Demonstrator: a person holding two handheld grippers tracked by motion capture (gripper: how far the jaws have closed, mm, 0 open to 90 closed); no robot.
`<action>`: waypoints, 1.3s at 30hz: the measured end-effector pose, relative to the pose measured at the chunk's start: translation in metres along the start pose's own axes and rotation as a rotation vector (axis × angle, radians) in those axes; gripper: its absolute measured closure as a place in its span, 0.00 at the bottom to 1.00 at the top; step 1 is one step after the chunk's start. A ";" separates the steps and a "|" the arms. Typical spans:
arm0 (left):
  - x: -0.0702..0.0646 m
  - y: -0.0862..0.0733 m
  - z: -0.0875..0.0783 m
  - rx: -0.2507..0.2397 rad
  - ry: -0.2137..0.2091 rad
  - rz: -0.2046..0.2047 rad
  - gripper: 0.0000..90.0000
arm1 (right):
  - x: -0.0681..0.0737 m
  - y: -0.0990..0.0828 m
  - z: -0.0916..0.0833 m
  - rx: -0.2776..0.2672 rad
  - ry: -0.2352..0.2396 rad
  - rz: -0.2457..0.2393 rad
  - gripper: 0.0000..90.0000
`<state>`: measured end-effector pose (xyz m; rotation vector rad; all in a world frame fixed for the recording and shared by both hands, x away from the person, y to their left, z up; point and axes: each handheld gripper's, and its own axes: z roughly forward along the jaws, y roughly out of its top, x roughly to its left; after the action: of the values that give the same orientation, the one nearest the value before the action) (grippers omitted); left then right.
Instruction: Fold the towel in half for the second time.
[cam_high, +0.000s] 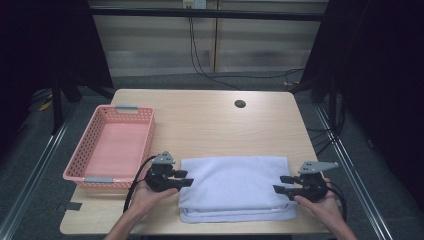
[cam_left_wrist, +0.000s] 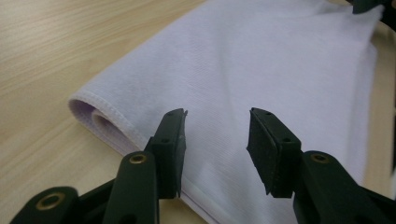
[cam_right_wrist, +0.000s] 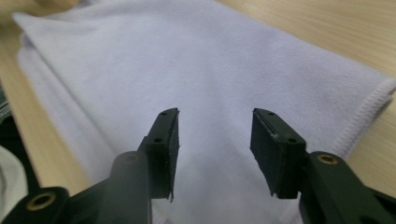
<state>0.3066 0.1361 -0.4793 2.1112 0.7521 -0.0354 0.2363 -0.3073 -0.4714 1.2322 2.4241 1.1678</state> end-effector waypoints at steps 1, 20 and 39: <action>0.003 0.000 0.004 0.015 0.006 -0.005 0.63 | 0.000 0.000 0.000 0.000 0.000 0.000 0.54; -0.003 0.008 0.035 0.079 -0.010 -0.018 0.56 | -0.019 -0.010 0.011 0.091 -0.119 -0.027 0.67; 0.020 0.048 0.025 -0.021 0.056 -0.043 0.40 | 0.120 0.042 0.076 0.017 0.295 -0.165 0.44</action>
<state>0.3538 0.1061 -0.4652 2.0832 0.8278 0.0078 0.2207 -0.1597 -0.4717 0.8952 2.6873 1.3643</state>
